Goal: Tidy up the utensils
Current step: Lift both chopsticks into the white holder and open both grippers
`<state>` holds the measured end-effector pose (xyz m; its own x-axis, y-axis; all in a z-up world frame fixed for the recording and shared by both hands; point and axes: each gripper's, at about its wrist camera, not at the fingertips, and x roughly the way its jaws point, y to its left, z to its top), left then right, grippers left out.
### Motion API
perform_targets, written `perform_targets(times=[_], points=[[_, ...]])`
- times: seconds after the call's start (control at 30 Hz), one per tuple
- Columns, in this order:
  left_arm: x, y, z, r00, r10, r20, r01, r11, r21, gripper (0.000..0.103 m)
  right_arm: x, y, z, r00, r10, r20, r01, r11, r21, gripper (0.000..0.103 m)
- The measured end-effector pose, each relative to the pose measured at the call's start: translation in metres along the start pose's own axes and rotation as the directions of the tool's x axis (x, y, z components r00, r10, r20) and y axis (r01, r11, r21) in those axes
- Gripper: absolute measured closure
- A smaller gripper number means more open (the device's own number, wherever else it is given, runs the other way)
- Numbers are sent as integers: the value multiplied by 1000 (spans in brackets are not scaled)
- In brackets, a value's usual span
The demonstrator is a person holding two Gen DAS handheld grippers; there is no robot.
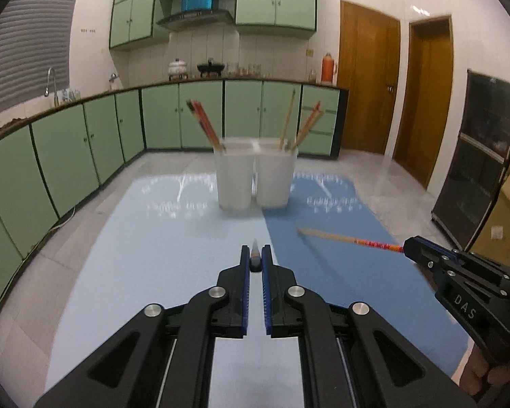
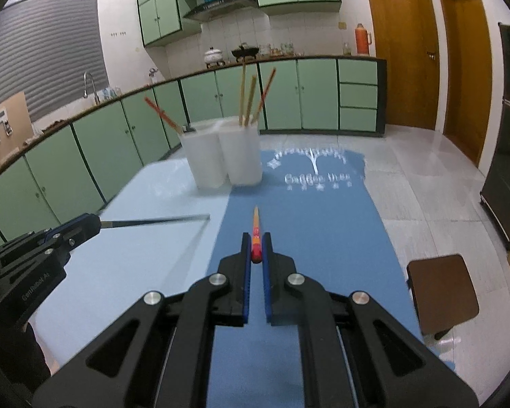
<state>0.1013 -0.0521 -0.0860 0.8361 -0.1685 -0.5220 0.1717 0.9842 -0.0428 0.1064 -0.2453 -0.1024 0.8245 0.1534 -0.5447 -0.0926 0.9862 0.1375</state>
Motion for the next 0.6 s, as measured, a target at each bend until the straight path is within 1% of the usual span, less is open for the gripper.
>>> perform_targets(times=[0.13,0.2,0.27,0.37,0.6], points=[[-4,6,24,999,-23,41,24,1000,-12,96,-3,-1,31,999,46,9,-46,999,18,98],[-3,10,38,998,-35,60,36,999,-15,96,-4,0,49,999,51,15,-52,999,6,98],[-2,13,49,996,-42,76,43,999,-9,96,-2,3,66,998,62,5,-62,998,-9,98],[0,15,65,994,-53,97,53,999,0,96,5,5,88,995,98,-16,-99,995,-13,98],[0,16,85,989,-77,129,77,997,12,97,11,20,131,990,137,-17,-138,987,-88,98]])
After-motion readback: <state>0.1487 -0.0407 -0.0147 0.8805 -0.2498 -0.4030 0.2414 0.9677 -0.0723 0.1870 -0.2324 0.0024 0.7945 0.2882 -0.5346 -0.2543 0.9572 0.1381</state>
